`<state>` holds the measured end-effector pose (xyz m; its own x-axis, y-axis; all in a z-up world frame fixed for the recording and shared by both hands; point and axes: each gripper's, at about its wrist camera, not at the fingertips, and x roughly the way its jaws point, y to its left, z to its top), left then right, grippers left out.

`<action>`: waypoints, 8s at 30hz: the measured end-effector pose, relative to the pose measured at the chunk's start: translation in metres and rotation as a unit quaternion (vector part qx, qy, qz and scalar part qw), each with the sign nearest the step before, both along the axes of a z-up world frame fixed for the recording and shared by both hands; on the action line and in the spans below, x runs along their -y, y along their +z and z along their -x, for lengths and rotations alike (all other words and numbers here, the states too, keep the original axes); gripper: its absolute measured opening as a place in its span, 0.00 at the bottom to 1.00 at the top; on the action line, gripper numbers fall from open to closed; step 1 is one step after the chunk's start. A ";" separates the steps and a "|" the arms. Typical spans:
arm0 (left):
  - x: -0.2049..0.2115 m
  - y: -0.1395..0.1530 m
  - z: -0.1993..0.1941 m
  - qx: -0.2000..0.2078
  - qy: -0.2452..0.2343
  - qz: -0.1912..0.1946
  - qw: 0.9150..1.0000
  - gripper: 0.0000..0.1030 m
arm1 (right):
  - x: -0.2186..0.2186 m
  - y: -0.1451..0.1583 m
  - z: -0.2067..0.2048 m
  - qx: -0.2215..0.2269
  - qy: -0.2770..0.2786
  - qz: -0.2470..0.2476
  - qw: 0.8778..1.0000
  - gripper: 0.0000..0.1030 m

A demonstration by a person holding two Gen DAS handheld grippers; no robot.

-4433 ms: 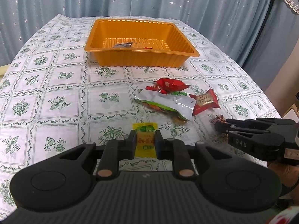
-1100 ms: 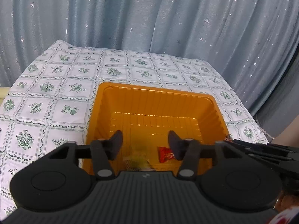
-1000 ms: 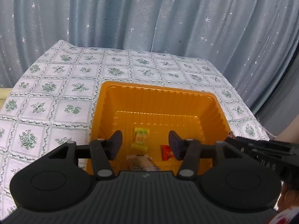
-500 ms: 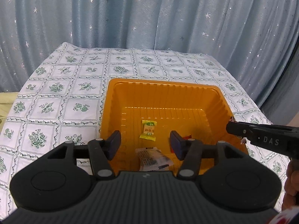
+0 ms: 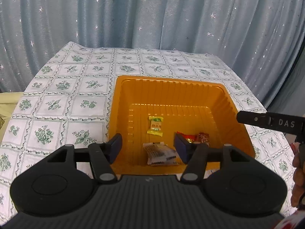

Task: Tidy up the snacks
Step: 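Open the left tool over the tray while the right tool releases the chocolate bar, then move both open tools back toward the remaining snacks on the table, then lower the right tool onto the red-and-white packaged cake and close it, then grasp the white plastic bag with the left tool while the right tool holds the cake, then lift and carry both held snacks over the orange tray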

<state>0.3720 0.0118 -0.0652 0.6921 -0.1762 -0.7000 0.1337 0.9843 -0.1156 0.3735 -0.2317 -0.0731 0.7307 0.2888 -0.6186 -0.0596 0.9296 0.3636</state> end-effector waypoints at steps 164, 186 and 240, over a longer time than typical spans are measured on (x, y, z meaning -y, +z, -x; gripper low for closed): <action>0.055 -0.075 0.131 -0.079 0.004 0.051 0.996 0.37 | 0.000 -0.053 0.143 -0.047 0.161 0.119 0.979 0.25; 0.020 -0.044 0.169 -0.062 0.015 0.020 0.998 0.22 | -0.001 -0.038 0.173 -0.058 0.085 0.057 0.993 0.25; 0.010 0.029 0.198 -0.019 0.002 0.043 0.999 0.22 | -0.016 0.025 0.209 -0.025 0.062 0.048 0.997 0.25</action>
<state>0.1735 0.0014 -0.0366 0.6664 -0.2348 -0.7076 0.1242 0.9708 -0.2053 0.1648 -0.2160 -0.0478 0.6611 0.3121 -0.6823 -0.1595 0.9471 0.2786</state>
